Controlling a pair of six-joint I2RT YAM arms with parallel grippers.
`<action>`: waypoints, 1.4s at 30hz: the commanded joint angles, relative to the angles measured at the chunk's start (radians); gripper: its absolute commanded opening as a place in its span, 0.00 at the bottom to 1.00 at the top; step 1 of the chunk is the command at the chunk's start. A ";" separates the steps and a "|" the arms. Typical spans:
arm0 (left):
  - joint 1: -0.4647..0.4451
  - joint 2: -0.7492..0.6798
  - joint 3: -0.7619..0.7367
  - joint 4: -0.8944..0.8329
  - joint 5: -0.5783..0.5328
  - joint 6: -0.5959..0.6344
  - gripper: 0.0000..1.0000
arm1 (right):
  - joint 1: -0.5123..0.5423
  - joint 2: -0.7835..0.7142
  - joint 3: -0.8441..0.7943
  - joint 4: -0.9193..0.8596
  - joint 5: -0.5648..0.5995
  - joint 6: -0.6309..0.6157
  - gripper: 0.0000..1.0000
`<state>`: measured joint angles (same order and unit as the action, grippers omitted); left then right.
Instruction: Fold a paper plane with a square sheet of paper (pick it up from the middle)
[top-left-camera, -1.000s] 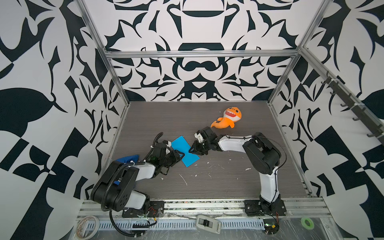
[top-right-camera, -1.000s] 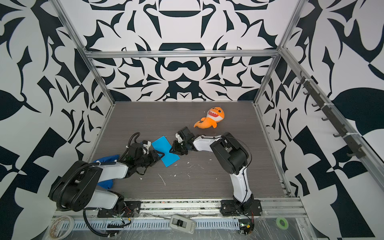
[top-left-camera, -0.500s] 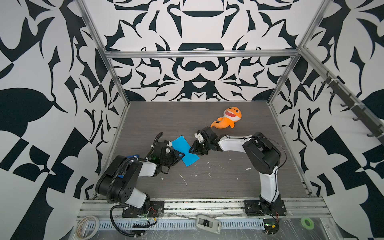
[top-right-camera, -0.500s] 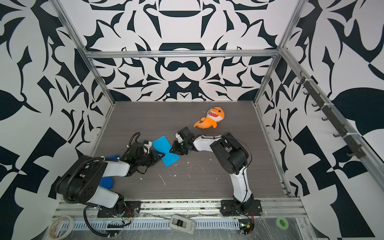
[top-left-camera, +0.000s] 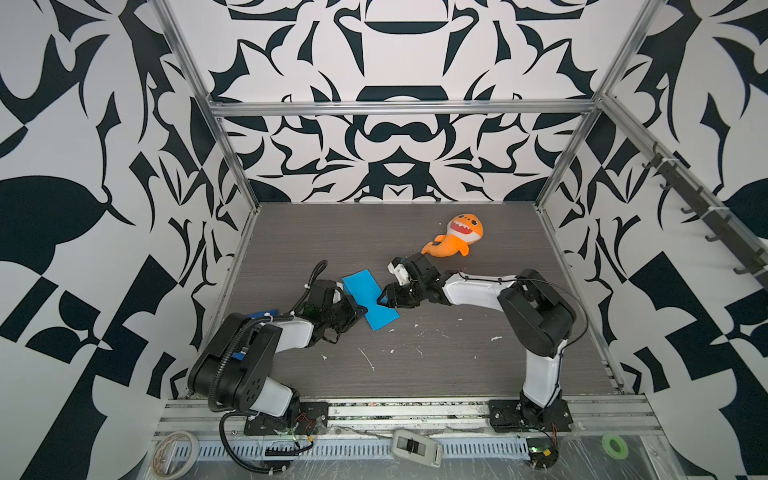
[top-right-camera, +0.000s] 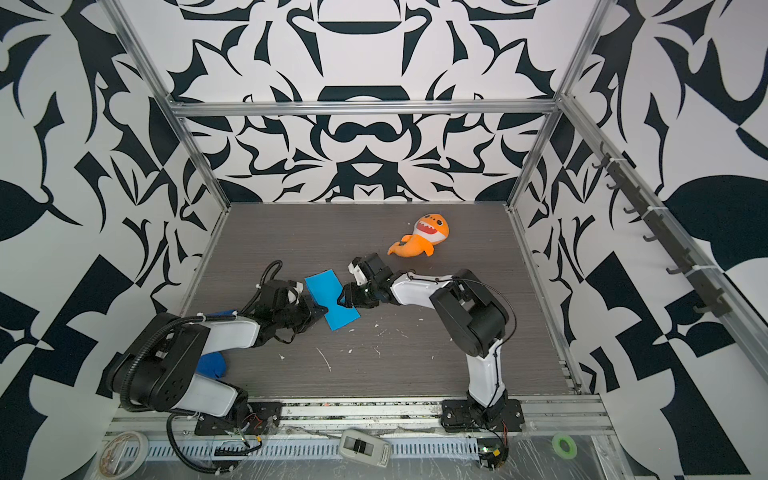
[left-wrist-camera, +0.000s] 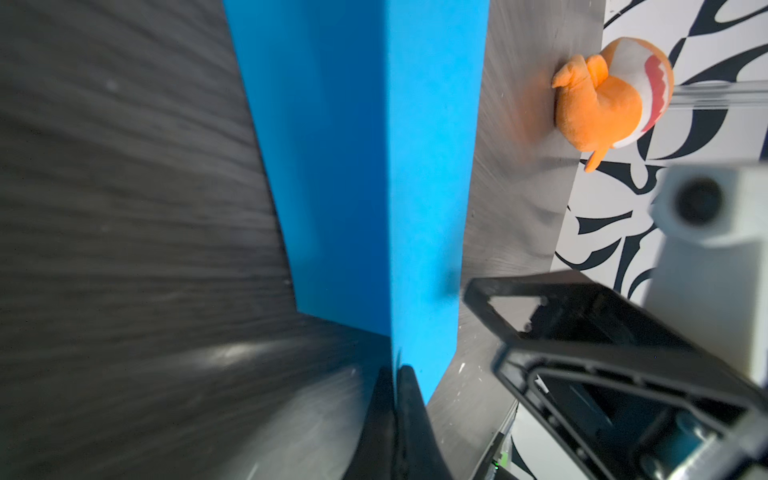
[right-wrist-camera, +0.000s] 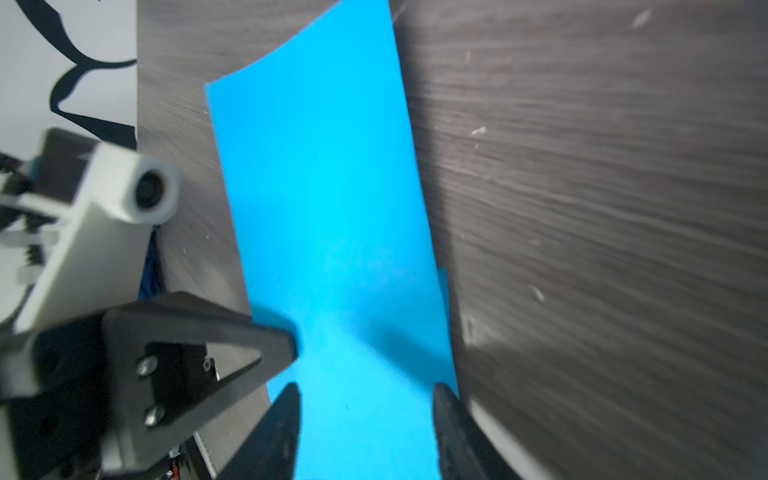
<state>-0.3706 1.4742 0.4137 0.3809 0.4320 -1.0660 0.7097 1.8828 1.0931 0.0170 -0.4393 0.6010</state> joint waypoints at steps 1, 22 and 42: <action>0.002 -0.029 0.051 -0.135 0.001 -0.038 0.03 | -0.003 -0.120 -0.078 0.046 0.098 -0.201 0.64; 0.003 0.002 0.152 -0.272 0.062 -0.125 0.03 | 0.257 -0.189 -0.328 0.467 0.380 -0.935 0.62; 0.015 -0.017 0.162 -0.318 0.064 -0.111 0.13 | 0.301 -0.151 -0.324 0.516 0.465 -1.034 0.15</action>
<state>-0.3683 1.4673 0.5564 0.1085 0.4919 -1.1782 1.0077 1.7733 0.7544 0.5274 0.0299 -0.4339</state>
